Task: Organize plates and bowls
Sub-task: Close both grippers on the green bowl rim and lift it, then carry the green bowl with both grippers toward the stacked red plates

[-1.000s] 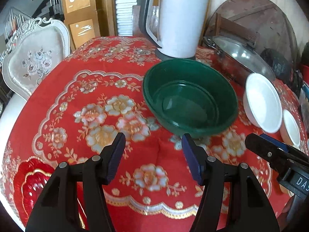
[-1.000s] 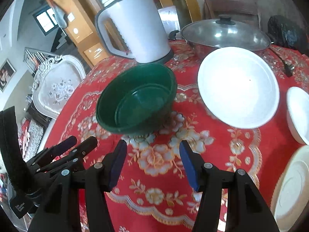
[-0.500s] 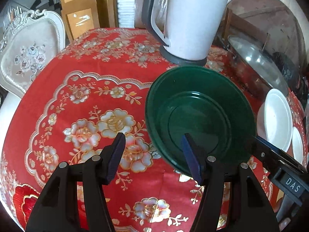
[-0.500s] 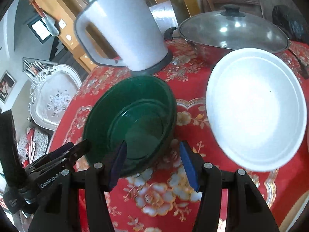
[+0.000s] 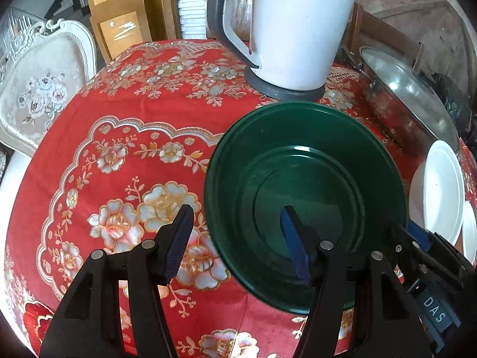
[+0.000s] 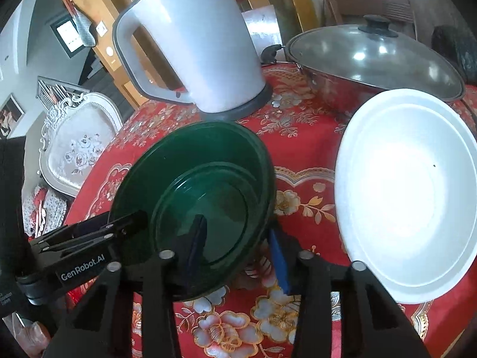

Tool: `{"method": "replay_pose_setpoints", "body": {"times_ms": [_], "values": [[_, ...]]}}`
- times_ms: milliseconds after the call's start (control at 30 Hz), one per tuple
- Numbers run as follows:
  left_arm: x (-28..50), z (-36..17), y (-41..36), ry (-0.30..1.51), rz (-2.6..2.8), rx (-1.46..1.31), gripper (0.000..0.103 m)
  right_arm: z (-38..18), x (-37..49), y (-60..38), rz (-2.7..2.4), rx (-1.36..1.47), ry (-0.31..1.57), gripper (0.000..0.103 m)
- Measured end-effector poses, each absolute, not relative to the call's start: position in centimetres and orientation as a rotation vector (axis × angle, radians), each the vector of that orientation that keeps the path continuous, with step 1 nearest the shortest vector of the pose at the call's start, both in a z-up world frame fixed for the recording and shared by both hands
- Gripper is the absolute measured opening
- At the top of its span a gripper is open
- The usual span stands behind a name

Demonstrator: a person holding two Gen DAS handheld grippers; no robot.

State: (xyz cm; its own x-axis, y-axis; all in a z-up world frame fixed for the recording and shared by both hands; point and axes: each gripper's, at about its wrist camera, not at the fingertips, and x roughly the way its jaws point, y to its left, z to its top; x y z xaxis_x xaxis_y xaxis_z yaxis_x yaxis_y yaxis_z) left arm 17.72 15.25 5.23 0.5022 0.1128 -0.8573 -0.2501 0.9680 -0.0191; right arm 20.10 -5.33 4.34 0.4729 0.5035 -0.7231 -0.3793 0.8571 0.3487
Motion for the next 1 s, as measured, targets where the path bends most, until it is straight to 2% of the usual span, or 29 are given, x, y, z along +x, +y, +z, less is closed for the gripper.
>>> {"method": "replay_pose_setpoints", "body": {"times_ms": [133,200,300,1000], "values": [[18.2,4.7,15.1,1.039,0.198,-0.163,0.059,3.8,20.4,-5.2,0.556,0.152,0.949,0.029],[18.1,4.7,15.2,1.031,0.22,-0.156,0.038,3.8,20.5,-5.3,0.564,0.161,0.954,0.027],[17.6,4.8,15.5,1.033,0.199,-0.188,0.027,4.0,20.3,-6.1,0.553,0.169,0.951,0.027],[8.4,6.8,14.0,0.96,0.155,-0.186,0.027,5.2,14.3,-8.6,0.575,0.192,0.935,0.026]]}}
